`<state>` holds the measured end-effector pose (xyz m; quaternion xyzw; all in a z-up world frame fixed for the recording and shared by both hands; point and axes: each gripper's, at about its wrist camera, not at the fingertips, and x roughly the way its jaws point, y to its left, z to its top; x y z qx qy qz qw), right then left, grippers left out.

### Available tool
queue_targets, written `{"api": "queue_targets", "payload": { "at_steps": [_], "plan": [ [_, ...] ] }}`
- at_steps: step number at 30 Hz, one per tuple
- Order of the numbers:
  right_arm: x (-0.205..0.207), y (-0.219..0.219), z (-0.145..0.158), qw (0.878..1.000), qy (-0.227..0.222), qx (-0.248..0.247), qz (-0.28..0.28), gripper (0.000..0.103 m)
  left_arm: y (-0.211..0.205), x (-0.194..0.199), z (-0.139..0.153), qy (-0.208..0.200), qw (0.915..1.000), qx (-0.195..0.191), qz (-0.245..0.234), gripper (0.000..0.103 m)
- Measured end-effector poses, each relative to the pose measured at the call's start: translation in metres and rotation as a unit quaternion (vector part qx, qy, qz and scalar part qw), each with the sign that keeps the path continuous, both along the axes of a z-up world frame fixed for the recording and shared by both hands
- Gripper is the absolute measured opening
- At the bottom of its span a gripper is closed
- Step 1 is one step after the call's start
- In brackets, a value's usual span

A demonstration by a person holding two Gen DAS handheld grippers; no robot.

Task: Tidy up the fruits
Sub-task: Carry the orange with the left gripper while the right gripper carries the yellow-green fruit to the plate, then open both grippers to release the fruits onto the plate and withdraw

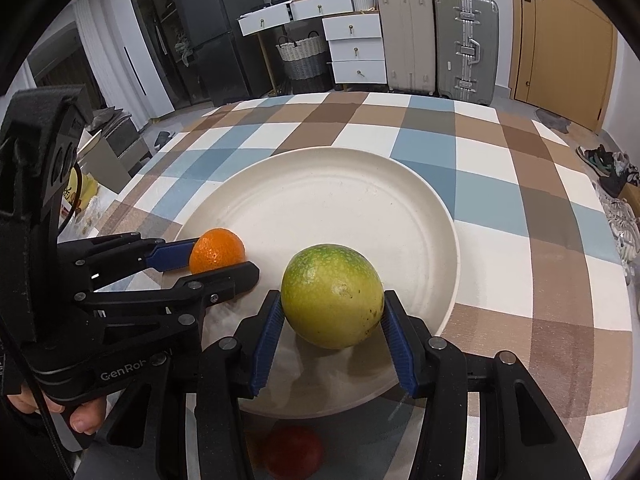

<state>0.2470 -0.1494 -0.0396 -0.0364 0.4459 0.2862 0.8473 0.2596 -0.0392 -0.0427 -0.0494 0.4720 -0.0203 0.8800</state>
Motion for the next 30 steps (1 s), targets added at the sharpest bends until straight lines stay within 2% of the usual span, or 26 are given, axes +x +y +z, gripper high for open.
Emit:
{"api": "queue_targets", "payload": {
  "at_steps": [5, 7, 8, 9, 11, 12, 13, 14, 15, 18, 20, 30],
  "plan": [
    [-0.004, -0.003, 0.008, 1.0, -0.01, 0.002, -0.001, 0.051, 0.002, -0.001, 0.001, 0.009, 0.9999, -0.011, -0.004, 0.037],
    [-0.006, -0.007, 0.014, 1.0, -0.017, 0.006, -0.005, 0.057, 0.003, -0.004, 0.005, 0.003, 0.9999, -0.013, -0.009, 0.04],
    [-0.006, -0.009, 0.017, 1.0, -0.019, 0.008, -0.009, 0.062, 0.003, -0.006, 0.007, -0.004, 0.9999, -0.007, -0.01, 0.045],
    [-0.007, -0.011, 0.019, 1.0, -0.021, 0.01, -0.012, 0.07, 0.004, -0.008, 0.009, -0.009, 0.9999, -0.002, -0.009, 0.048],
    [-0.011, -0.014, 0.026, 0.999, -0.029, 0.015, -0.011, 0.075, 0.007, -0.014, 0.016, -0.026, 0.9996, 0.0, -0.005, 0.062],
    [-0.013, -0.015, 0.028, 0.999, -0.033, 0.015, -0.01, 0.079, 0.009, -0.017, 0.019, -0.032, 0.9995, -0.003, -0.003, 0.065],
    [-0.015, -0.016, 0.031, 0.999, -0.036, 0.014, -0.012, 0.083, 0.012, -0.02, 0.023, -0.038, 0.9993, -0.009, -0.001, 0.074],
    [-0.017, -0.018, 0.033, 0.999, -0.039, 0.013, -0.017, 0.09, 0.015, -0.023, 0.027, -0.04, 0.9991, -0.014, 0.001, 0.084],
    [-0.019, -0.019, 0.035, 0.999, -0.041, 0.012, -0.021, 0.096, 0.018, -0.027, 0.031, -0.044, 0.9989, -0.018, 0.005, 0.085],
    [-0.025, -0.022, 0.039, 0.999, -0.039, 0.013, -0.027, 0.102, 0.026, -0.038, 0.041, -0.056, 0.9981, -0.023, 0.006, 0.088],
    [-0.029, -0.024, 0.042, 0.998, -0.043, 0.016, -0.03, 0.103, 0.029, -0.046, 0.047, -0.062, 0.9979, -0.019, 0.009, 0.103],
    [-0.056, -0.027, 0.06, 0.997, -0.065, 0.027, -0.028, 0.103, 0.036, -0.093, 0.065, -0.09, 0.9958, -0.01, 0.013, 0.102]
  ]
}}
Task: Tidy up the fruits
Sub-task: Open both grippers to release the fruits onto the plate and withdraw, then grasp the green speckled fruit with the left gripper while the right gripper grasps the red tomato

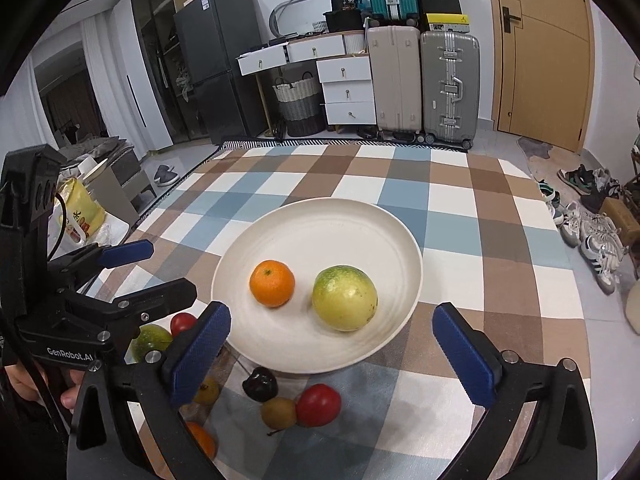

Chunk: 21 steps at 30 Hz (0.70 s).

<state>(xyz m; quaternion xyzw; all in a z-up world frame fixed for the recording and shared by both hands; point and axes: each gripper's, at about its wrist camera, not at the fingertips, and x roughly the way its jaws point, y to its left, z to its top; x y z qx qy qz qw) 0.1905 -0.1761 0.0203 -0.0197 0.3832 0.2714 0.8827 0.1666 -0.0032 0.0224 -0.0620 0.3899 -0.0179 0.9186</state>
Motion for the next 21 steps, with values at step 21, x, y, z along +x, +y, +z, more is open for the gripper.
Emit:
{"api": "queue_targets", "payload": {
  "at_steps": [21],
  "plan": [
    [-0.047, -0.003, 0.003, 1.0, -0.008, -0.006, 0.006, 0.103, 0.012, -0.064, -0.013, 0.001, 0.9999, 0.007, 0.01, 0.102]
  ]
}}
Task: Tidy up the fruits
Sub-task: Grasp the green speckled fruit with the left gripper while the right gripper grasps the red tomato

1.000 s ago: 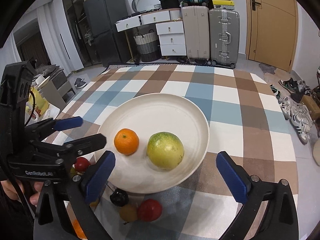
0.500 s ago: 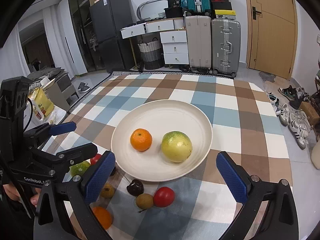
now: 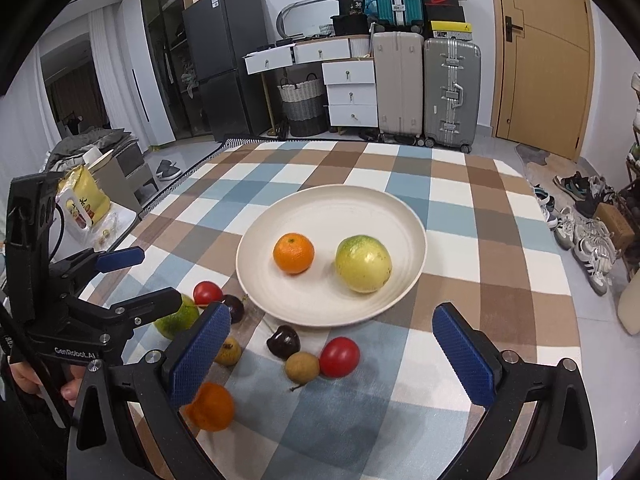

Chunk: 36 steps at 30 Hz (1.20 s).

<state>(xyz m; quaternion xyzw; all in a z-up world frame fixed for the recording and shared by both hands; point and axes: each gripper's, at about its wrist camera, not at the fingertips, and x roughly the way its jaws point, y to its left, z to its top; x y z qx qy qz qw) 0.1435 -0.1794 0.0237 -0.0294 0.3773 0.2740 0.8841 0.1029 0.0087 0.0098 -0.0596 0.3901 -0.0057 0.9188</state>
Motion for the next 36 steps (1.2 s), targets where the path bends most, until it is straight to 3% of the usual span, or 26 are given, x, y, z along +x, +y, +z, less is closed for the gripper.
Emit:
{"api": "queue_targets", "payload": {
  "at_steps": [14, 36],
  "plan": [
    [-0.015, 0.006, -0.021, 1.0, 0.009, -0.023, 0.011, 0.103, 0.004, -0.009, -0.011, 0.011, 0.9999, 0.011, 0.004, 0.102],
    [-0.018, 0.019, -0.053, 0.998, 0.051, -0.022, 0.02, 0.103, 0.003, 0.002, -0.034, 0.052, 0.9985, -0.009, -0.017, 0.102]
  ]
}}
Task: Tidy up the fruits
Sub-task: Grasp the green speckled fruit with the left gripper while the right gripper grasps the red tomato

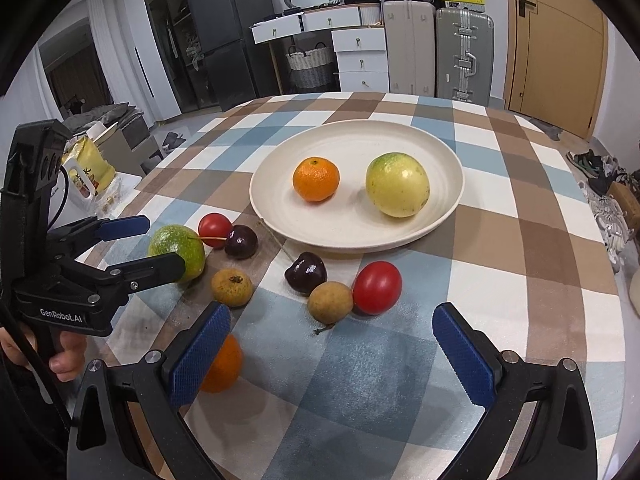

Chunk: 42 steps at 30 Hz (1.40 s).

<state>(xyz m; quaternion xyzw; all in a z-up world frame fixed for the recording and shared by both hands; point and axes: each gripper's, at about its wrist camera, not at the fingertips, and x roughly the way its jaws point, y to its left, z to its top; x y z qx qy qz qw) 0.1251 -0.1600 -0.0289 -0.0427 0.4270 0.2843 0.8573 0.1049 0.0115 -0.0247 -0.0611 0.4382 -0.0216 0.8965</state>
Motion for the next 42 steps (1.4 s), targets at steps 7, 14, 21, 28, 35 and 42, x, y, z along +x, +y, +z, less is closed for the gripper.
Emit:
{"api": "queue_targets", "payload": {
  "at_steps": [7, 14, 21, 28, 35, 42],
  "plan": [
    [0.004, 0.003, -0.007, 1.0, 0.001, -0.018, -0.007, 0.103, -0.006, 0.005, -0.012, 0.018, 0.9997, 0.011, -0.01, 0.102],
    [0.014, -0.005, -0.007, 0.999, -0.004, -0.033, -0.026, 0.103, 0.005, 0.01, -0.02, 0.029, 0.9995, 0.005, 0.008, 0.102],
    [0.024, -0.024, -0.004, 0.998, -0.008, -0.025, -0.057, 0.102, 0.017, 0.011, -0.023, 0.031, 0.9993, -0.006, 0.021, 0.102],
    [0.035, -0.031, -0.011, 0.996, 0.002, -0.032, -0.079, 0.088, 0.02, 0.01, -0.021, 0.026, 0.9993, -0.016, 0.02, 0.099],
    [0.04, -0.029, -0.011, 0.997, 0.002, -0.032, -0.077, 0.085, 0.014, 0.01, -0.022, 0.032, 0.999, -0.031, -0.005, 0.075],
    [0.046, -0.026, -0.01, 0.998, 0.007, -0.029, -0.063, 0.079, 0.007, 0.006, -0.022, 0.022, 0.9978, -0.051, -0.035, 0.049]
  ]
}}
